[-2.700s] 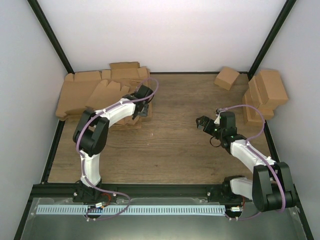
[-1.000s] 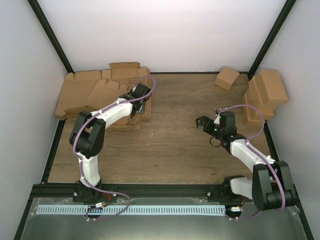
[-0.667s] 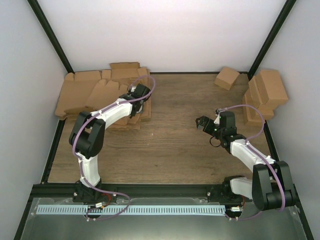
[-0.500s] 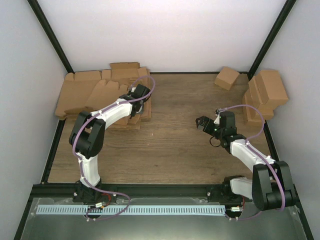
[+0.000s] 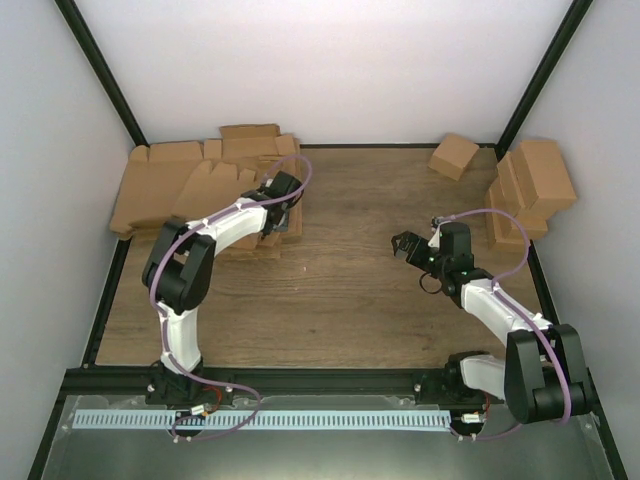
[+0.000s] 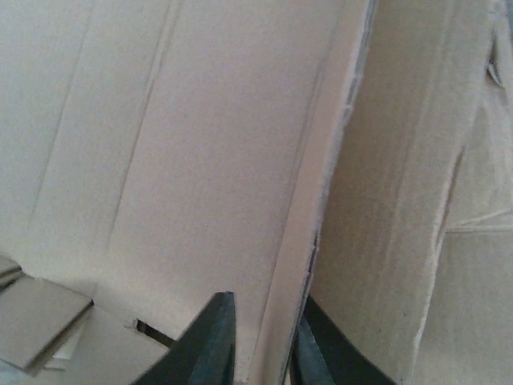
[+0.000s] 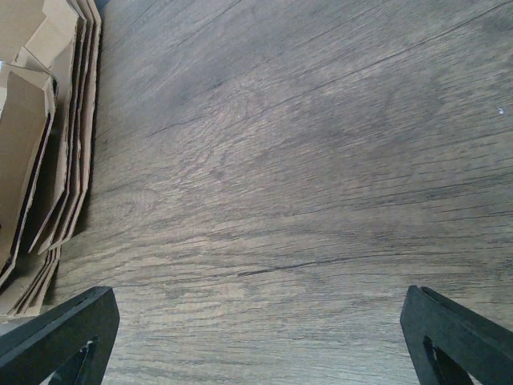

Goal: Fold the paper box

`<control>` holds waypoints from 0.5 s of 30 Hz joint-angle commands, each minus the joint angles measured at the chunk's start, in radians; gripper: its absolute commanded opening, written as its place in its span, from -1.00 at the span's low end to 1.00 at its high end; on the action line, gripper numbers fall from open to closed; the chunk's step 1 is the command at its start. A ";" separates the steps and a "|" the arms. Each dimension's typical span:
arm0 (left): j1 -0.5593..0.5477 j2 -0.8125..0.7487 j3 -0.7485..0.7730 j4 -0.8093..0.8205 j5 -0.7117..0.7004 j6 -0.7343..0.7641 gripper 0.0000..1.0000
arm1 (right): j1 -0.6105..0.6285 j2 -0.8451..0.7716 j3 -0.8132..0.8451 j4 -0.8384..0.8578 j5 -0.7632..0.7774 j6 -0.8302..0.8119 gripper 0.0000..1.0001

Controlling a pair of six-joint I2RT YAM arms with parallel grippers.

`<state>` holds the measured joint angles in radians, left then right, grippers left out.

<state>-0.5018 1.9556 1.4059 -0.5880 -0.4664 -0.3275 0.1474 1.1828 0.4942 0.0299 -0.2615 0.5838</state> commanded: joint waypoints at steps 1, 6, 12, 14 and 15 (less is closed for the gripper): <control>0.004 0.008 0.001 -0.028 -0.028 0.001 -0.72 | 0.006 -0.017 0.034 -0.005 0.003 -0.009 1.00; -0.011 -0.046 0.038 -0.103 -0.126 -0.024 -0.93 | 0.006 -0.017 0.035 -0.006 0.004 -0.010 1.00; -0.035 -0.205 0.065 -0.175 -0.311 -0.084 -0.93 | 0.006 -0.020 0.045 -0.008 0.003 -0.005 1.00; -0.049 -0.262 0.099 -0.218 -0.374 -0.088 -0.92 | 0.006 -0.023 0.047 -0.011 0.008 -0.006 1.00; -0.060 -0.292 0.118 -0.239 -0.401 -0.085 -0.93 | 0.006 -0.025 0.049 -0.015 0.011 -0.006 1.00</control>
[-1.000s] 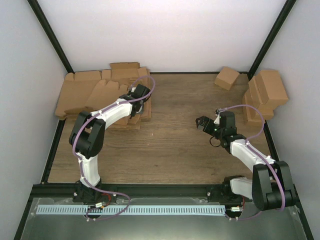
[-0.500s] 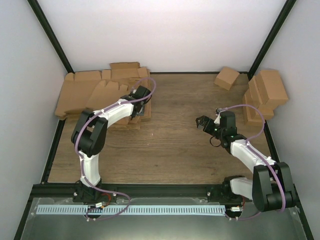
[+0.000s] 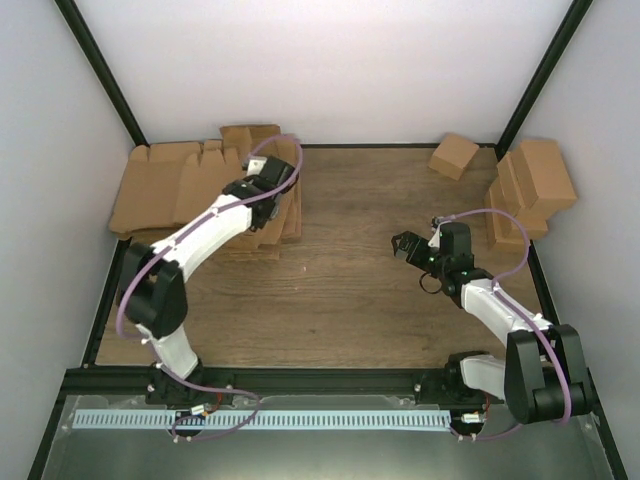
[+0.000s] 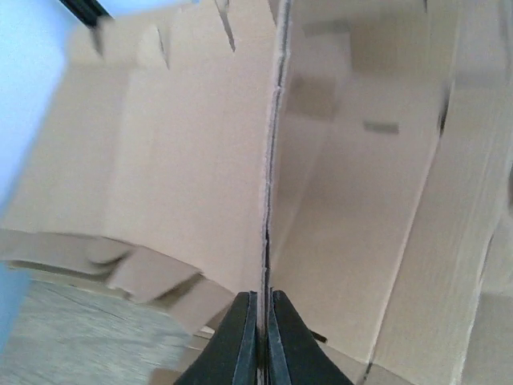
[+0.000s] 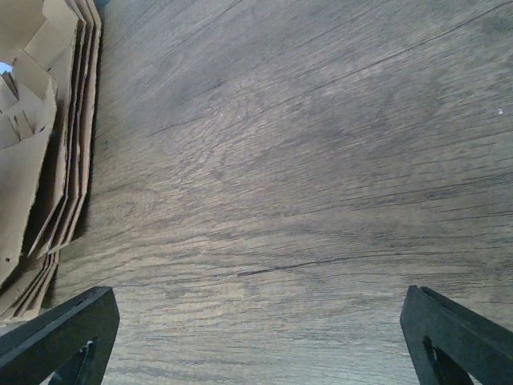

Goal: Fold the paper box

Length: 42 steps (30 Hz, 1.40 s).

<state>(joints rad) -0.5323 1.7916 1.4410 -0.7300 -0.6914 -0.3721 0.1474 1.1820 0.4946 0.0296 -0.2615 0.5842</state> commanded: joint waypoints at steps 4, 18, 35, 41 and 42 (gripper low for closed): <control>-0.105 -0.227 0.194 -0.159 -0.231 0.018 -0.93 | 0.006 -0.028 0.064 -0.027 0.021 -0.012 1.00; -0.308 -0.274 0.153 0.112 0.882 -0.009 0.92 | 0.006 -0.095 0.211 -0.215 0.214 -0.010 1.00; -0.051 -0.269 -0.070 0.121 0.683 0.017 0.67 | 0.006 -0.171 0.195 -0.328 -0.068 -0.078 1.00; 0.010 -0.240 -0.217 0.193 0.739 0.007 0.58 | 0.005 -0.165 0.155 -0.392 0.003 -0.057 1.00; 0.019 -0.234 -0.245 0.211 0.754 0.004 0.58 | 0.006 -0.162 0.143 -0.400 0.015 -0.049 1.00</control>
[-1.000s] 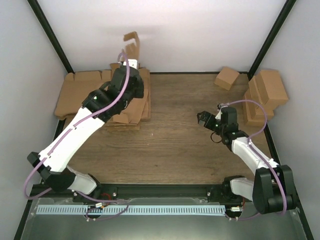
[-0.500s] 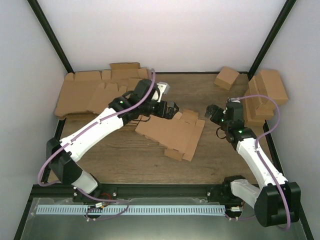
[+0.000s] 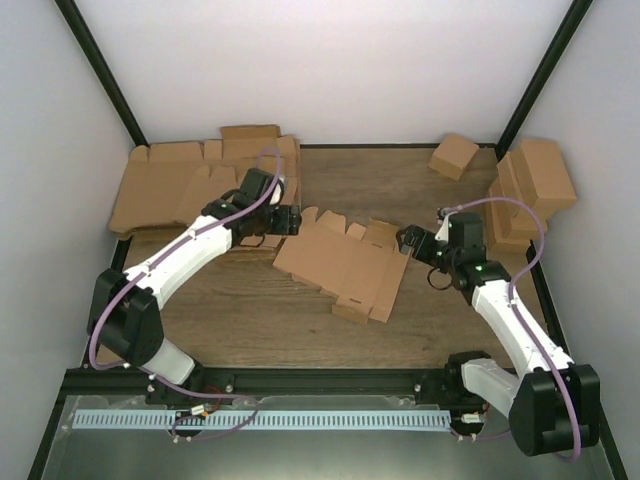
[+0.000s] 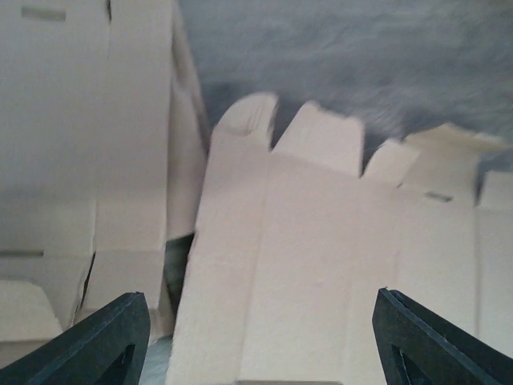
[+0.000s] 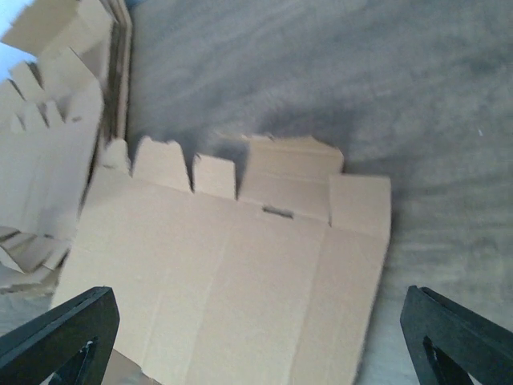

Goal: Fold the paper box

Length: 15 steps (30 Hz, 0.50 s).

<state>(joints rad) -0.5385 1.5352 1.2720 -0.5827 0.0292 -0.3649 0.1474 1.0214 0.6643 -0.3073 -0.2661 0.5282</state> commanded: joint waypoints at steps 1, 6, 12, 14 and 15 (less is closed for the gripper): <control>0.035 0.026 -0.094 0.076 0.042 -0.007 0.57 | 0.005 0.004 -0.041 -0.064 0.022 0.010 1.00; 0.075 0.036 -0.170 0.138 0.087 -0.011 0.56 | 0.006 0.039 -0.118 -0.008 -0.024 0.032 1.00; 0.082 0.094 -0.193 0.179 0.122 0.002 0.51 | 0.006 0.113 -0.165 0.058 -0.074 0.047 0.95; 0.081 0.120 -0.193 0.199 0.151 0.007 0.46 | 0.005 0.137 -0.179 0.077 -0.081 0.044 0.93; 0.081 0.133 -0.188 0.203 0.156 0.010 0.42 | 0.006 0.147 -0.185 0.088 -0.087 0.043 0.90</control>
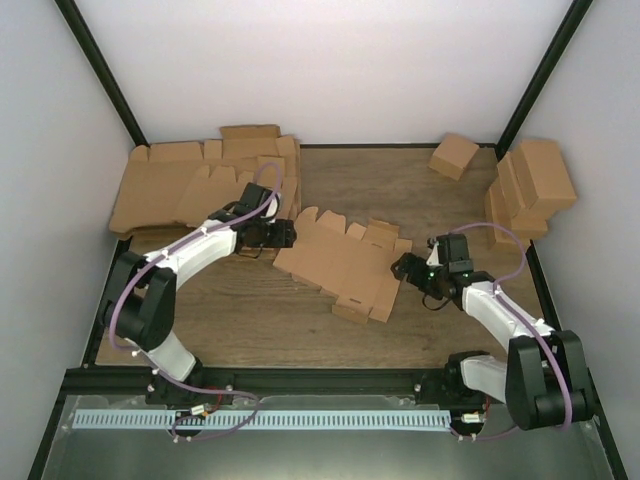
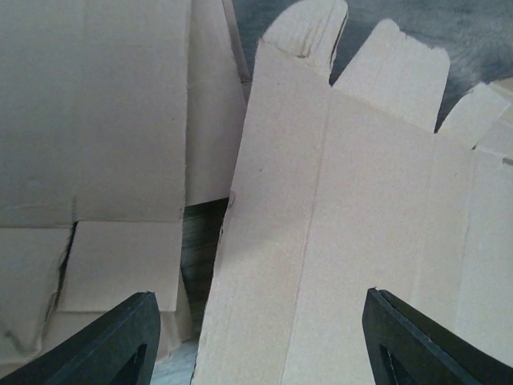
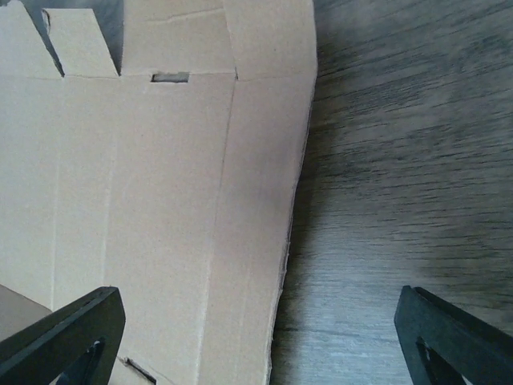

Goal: Fold the paper box

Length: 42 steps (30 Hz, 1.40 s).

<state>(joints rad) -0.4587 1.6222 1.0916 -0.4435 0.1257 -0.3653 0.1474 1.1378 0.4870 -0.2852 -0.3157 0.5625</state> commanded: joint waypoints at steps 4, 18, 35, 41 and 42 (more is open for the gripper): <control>0.002 0.101 0.016 0.069 0.063 0.025 0.38 | 0.005 0.070 -0.024 0.105 -0.076 0.013 0.77; 0.002 0.190 0.034 0.113 0.097 0.022 0.20 | 0.006 0.135 -0.042 0.176 -0.118 0.029 0.09; 0.002 0.148 0.054 0.124 0.261 0.008 -0.52 | 0.006 0.131 -0.017 0.170 -0.088 -0.011 -0.71; 0.003 0.103 0.024 0.140 0.331 0.003 -0.52 | 0.006 0.105 0.001 0.155 -0.050 -0.053 -0.81; 0.002 0.093 0.017 0.149 0.349 -0.003 -0.52 | 0.006 0.105 0.008 0.150 -0.044 -0.060 -0.82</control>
<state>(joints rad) -0.4587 1.7798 1.1236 -0.3313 0.3920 -0.3634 0.1474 1.2640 0.4427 -0.1230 -0.3985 0.5449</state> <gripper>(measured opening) 0.238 0.093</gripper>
